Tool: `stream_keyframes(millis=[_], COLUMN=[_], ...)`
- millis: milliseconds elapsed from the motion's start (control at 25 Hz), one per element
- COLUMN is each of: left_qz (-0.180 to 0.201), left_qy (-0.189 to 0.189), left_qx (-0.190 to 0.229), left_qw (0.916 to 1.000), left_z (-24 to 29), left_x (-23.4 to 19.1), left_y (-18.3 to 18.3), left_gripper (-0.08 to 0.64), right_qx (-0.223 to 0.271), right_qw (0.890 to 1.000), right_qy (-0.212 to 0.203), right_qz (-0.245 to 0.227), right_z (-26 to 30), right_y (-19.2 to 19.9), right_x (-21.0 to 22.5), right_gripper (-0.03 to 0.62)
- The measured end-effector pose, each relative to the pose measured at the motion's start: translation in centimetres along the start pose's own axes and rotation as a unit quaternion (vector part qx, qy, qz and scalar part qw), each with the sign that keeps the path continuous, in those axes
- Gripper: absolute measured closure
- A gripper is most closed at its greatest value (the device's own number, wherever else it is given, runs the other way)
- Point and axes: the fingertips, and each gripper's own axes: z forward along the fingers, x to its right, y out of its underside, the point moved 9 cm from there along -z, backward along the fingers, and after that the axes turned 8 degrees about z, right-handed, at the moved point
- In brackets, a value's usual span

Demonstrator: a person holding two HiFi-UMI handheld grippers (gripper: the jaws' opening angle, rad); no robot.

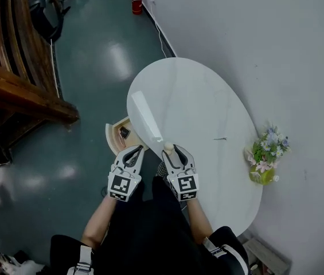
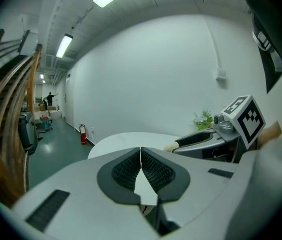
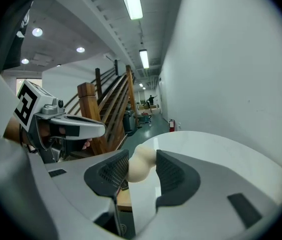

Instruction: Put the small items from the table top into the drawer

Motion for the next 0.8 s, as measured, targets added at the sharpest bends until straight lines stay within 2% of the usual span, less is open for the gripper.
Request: stream_keyframes(millis=[400, 800], left_qz=[-0.036, -0.077], left_qy=[-0.070, -0.104], left_qx=[-0.007, -0.024], left_qw=[0.9969, 0.9913], left_z=[-5.4, -8.0], left_x=[-5.2, -7.7], left_y=[3.4, 7.3], left_gripper=[0.538, 0.538], right_qx=[-0.022, -0.057], right_qw=[0.997, 0.990], right_qy=[-0.068, -0.112], right_qz=[-0.038, -0.060], right_z=[5.1, 9.3], right_y=[-0.4, 1.2], right_x=[-6.4, -10.5], right_gripper=[0.399, 0.399])
